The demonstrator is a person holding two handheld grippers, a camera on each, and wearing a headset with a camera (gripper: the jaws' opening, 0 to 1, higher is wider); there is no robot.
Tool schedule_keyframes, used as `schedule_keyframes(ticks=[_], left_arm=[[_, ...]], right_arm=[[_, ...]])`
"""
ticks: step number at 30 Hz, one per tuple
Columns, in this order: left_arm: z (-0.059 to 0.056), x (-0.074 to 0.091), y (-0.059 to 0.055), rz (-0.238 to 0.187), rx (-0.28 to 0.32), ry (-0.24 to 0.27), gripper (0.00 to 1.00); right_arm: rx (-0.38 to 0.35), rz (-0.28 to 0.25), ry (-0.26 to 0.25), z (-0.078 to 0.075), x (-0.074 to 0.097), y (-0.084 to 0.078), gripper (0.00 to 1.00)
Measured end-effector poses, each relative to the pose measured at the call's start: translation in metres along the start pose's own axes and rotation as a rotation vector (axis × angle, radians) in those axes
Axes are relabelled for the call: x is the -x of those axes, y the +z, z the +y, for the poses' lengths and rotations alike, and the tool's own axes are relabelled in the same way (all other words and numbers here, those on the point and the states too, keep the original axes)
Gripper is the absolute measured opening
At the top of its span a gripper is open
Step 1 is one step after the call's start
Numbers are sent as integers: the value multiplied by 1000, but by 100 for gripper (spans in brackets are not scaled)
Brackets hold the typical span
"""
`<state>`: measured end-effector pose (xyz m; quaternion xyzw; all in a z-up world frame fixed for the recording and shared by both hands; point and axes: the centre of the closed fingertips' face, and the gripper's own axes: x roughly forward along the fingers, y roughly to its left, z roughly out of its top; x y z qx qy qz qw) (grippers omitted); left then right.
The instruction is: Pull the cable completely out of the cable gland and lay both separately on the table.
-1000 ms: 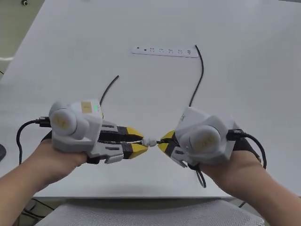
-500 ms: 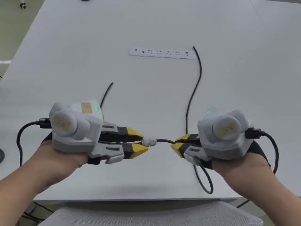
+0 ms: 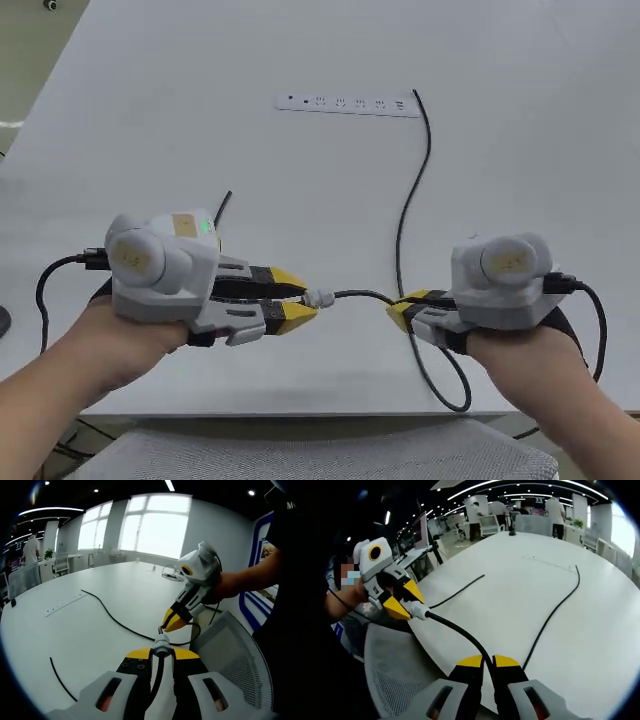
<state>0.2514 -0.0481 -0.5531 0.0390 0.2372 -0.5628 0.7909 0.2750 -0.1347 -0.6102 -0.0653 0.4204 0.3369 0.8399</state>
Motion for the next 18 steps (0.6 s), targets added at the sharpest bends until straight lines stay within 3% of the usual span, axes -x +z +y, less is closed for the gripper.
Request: schedule_keyframes(ticks=[18], left_arm=[[1, 7, -4, 19, 37, -15, 15]], right_arm=[[158, -66, -14, 14, 16, 16, 5]])
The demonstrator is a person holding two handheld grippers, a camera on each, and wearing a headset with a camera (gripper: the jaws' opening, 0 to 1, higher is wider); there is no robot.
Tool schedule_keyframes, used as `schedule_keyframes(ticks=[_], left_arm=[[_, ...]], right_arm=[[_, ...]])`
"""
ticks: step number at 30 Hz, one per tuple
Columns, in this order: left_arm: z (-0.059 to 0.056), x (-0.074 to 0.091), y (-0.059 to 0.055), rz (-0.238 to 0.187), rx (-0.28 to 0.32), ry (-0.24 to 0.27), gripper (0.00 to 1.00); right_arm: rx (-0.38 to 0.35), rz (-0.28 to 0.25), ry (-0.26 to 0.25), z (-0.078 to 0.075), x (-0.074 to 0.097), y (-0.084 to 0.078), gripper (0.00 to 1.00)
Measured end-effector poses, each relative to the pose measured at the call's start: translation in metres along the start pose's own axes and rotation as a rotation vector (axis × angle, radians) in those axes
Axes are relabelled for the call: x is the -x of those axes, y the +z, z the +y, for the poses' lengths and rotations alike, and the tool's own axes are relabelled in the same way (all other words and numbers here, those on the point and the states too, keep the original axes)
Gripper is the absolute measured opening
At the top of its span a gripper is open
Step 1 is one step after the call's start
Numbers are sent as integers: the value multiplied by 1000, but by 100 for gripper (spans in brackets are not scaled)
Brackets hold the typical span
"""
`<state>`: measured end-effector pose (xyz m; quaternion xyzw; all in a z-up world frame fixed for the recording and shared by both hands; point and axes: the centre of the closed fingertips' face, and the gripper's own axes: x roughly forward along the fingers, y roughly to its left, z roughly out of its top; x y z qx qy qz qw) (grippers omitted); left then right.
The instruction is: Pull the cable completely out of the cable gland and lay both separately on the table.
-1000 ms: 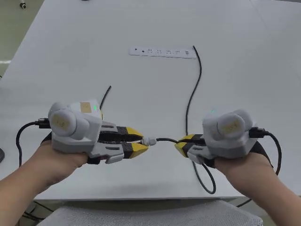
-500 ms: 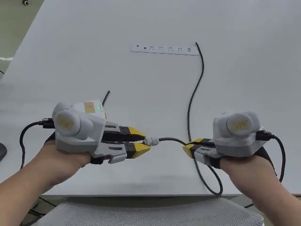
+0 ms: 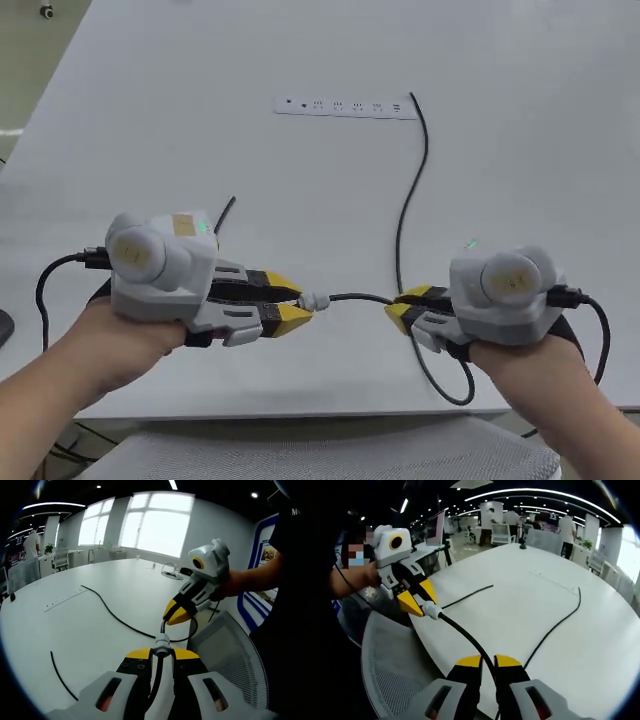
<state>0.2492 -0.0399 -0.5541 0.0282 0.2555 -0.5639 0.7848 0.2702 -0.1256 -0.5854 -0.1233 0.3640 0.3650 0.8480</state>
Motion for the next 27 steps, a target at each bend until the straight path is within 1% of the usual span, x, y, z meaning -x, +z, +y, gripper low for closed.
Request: schedule_keyframes(ticks=[2, 3, 4, 5, 6, 8, 9, 10, 11, 13, 14, 18, 20, 22, 24, 27], left_arm=[[-1, 0, 0, 0, 0, -1, 15], [-1, 0, 0, 2, 0, -3, 15], [-2, 0, 0, 2, -1, -7, 15], [-2, 0, 0, 3, 0, -8, 15], [-2, 0, -1, 3, -1, -7, 15], [-3, -1, -1, 1, 2, -7, 15], [-4, -1, -1, 0, 4, -8, 15], [-5, -1, -1, -1, 2, -9, 15], [-5, -1, -1, -1, -4, -10, 15], [-5, -2, -1, 2, -7, -12, 15], [-5, -2, -1, 4, -10, -13, 15], [-5, -2, -2, 13, -10, -12, 16], [-6, -2, -1, 12, -14, -11, 16], [-7, -2, -1, 12, -15, -10, 16], [-6, -3, -1, 15, -20, -8, 16], [-8, -3, -4, 23, -32, -8, 16]], right_arm=[[44, 2, -15, 2, 5, 5, 5], [55, -2, -11, 5, 7, 8, 7], [65, -15, -7, 11, 11, 17, 12], [98, -46, -4, 15, 13, 26, 14], [145, -47, 2, 22, 16, 32, 15], [217, -22, 4, 30, 15, 34, 14], [276, -16, -1, 34, 14, 37, 14], [302, -14, -3, 36, 12, 38, 15], [351, -2, -3, 39, 9, 38, 15], [425, 31, -1, 42, 2, 36, 14], [449, 33, 1, 43, 0, 37, 14], [497, 14, 29, 54, -3, 44, 13], [514, 17, 47, 59, -5, 43, 12], [537, 19, 53, 62, -6, 43, 9], [557, 32, 52, 63, -9, 40, 9], [566, 40, 54, 61, -11, 38, 6]])
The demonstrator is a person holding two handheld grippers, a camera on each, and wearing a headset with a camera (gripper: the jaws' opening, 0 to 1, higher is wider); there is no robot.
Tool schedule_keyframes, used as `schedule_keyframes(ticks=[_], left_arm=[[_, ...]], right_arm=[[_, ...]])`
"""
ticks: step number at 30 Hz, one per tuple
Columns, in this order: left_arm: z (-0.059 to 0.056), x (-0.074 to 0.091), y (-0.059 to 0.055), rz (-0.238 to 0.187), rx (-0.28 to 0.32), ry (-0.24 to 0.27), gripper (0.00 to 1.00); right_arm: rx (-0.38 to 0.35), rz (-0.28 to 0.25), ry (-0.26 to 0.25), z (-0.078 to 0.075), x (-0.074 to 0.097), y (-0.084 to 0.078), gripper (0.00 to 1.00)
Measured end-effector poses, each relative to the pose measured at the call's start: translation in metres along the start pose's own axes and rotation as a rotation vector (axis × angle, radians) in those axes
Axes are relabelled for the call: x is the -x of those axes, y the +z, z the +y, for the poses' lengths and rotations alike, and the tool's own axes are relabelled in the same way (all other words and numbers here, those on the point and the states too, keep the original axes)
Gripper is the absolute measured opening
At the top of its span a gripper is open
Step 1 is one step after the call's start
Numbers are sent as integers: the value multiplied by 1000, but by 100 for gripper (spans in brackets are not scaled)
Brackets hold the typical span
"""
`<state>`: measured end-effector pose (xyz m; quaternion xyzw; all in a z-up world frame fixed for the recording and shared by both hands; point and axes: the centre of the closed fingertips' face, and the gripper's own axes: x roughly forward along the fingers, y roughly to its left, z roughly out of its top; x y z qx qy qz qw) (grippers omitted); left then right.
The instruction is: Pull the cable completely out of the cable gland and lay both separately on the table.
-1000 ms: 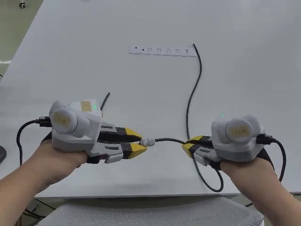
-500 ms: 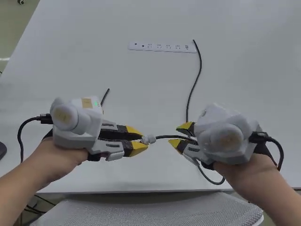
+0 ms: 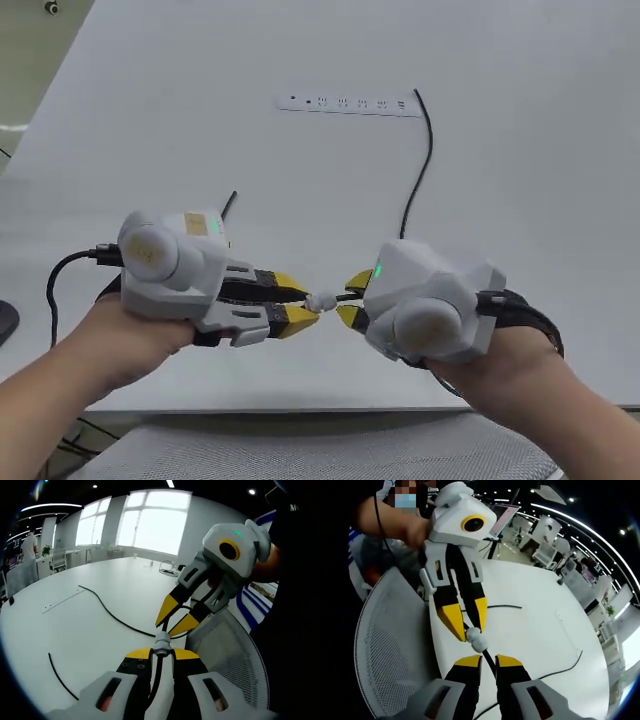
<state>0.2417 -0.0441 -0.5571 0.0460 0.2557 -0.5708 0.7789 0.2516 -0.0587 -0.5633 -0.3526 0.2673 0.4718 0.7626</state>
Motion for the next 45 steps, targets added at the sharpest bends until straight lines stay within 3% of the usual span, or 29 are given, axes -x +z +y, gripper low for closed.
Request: schedule_keyframes(ticks=[6, 12, 18, 23, 31, 41, 45], left_arm=[[-1, 1, -1, 0, -12, 3, 15], [1, 3, 2, -13, -9, 9, 15], [2, 5, 1, -8, -9, 13, 15], [4, 6, 1, -8, -6, 15, 15], [6, 7, 2, -15, 1, 20, 15], [7, 9, 3, -20, 7, 22, 15], [6, 9, 3, -22, 10, 19, 15]], right_arm=[[-13, 5, 15, 1, -2, -3, 2], [-124, -4, 21, -1, -3, -6, 1], [-183, 1, 21, -4, -2, -13, 1], [-260, 1, 17, -9, -1, -21, 1], [-440, -7, 15, -18, -2, -35, 1], [-558, 4, -21, -30, -3, -56, 1], [-632, 22, -43, -35, -4, -72, 2]])
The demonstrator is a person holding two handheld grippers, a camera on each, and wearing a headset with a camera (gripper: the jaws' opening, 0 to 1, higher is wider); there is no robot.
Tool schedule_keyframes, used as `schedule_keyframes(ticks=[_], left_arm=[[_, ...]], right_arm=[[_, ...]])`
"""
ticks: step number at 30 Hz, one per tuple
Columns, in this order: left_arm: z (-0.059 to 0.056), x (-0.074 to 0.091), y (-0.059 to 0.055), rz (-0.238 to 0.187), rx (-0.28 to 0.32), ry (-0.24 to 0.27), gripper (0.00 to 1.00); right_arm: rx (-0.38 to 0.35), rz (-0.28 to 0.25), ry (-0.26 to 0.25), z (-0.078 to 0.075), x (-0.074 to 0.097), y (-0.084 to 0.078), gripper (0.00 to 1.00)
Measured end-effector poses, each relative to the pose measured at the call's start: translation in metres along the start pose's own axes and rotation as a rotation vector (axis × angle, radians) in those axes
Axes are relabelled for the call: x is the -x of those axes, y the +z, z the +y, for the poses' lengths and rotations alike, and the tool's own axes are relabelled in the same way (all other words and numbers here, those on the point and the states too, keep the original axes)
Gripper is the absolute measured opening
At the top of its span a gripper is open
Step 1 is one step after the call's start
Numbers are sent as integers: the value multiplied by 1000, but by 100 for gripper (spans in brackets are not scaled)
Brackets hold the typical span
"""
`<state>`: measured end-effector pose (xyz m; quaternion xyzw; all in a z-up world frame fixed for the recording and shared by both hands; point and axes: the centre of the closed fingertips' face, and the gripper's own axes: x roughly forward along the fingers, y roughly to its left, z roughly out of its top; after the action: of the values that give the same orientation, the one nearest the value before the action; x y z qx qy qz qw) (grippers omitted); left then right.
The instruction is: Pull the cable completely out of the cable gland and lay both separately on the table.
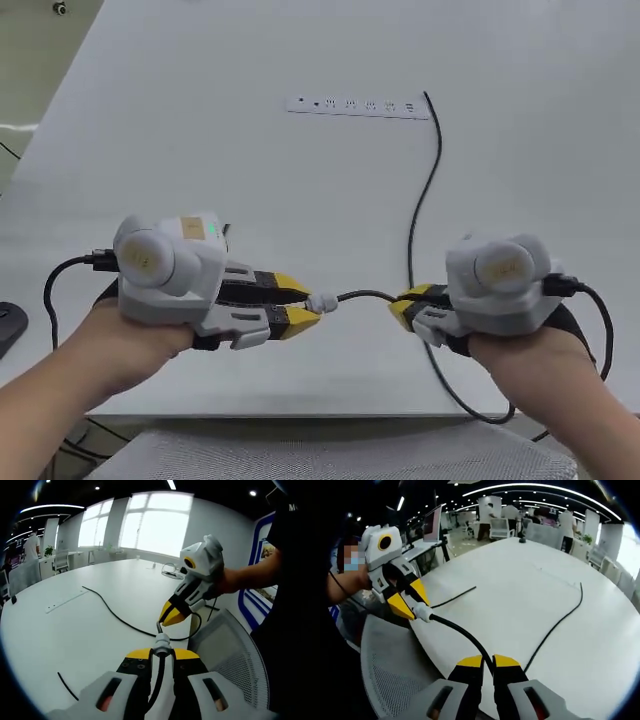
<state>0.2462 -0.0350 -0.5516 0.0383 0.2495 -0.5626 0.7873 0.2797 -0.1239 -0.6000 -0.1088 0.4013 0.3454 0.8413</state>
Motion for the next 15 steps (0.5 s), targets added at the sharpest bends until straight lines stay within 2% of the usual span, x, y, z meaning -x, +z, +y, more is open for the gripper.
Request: schedule_keyframes(ticks=[7, 15], left_arm=[[-3, -3, -2, 2, 2, -11, 15], [-2, -4, -3, 7, 5, -14, 15]], right_arm=[[-95, 36, -38, -14, -4, -18, 2], [-70, 33, -43, -13, -2, -17, 2]])
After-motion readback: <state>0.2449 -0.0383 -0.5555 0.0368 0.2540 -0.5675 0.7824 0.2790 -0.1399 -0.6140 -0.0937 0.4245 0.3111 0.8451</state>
